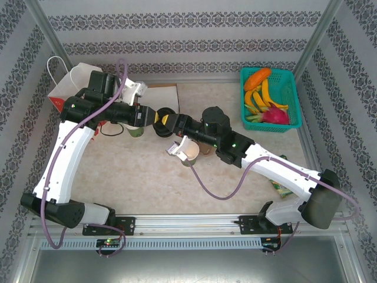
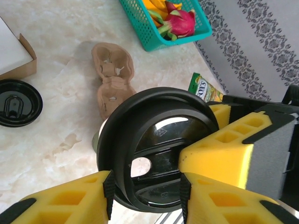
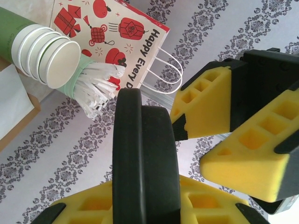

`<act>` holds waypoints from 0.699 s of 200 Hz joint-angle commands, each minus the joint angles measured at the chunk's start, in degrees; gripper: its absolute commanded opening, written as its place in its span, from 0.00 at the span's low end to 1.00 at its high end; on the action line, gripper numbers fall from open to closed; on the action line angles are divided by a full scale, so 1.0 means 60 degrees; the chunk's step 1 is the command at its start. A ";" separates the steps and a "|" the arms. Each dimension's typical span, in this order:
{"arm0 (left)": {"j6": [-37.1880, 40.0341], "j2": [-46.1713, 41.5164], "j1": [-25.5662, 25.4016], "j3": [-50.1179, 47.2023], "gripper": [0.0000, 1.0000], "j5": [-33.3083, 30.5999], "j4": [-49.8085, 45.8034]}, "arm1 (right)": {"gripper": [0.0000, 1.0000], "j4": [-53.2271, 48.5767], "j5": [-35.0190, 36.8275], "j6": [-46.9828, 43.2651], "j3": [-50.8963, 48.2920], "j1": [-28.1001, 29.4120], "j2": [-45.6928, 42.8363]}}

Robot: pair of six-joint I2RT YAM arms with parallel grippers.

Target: Pack the takeout coffee

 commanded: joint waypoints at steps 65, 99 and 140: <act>0.0480 0.0572 -0.0176 0.0427 0.36 -0.0549 -0.0678 | 0.12 0.0517 0.0174 -0.2363 0.0197 0.0218 0.0125; 0.0587 0.0703 -0.0239 0.0426 0.33 -0.0076 -0.0671 | 0.11 0.0516 0.0212 -0.2361 0.0186 0.0216 0.0125; 0.0613 0.0943 -0.0440 0.0625 0.29 -0.0492 -0.0770 | 0.11 0.0438 0.0172 -0.2428 0.0214 0.0232 0.0138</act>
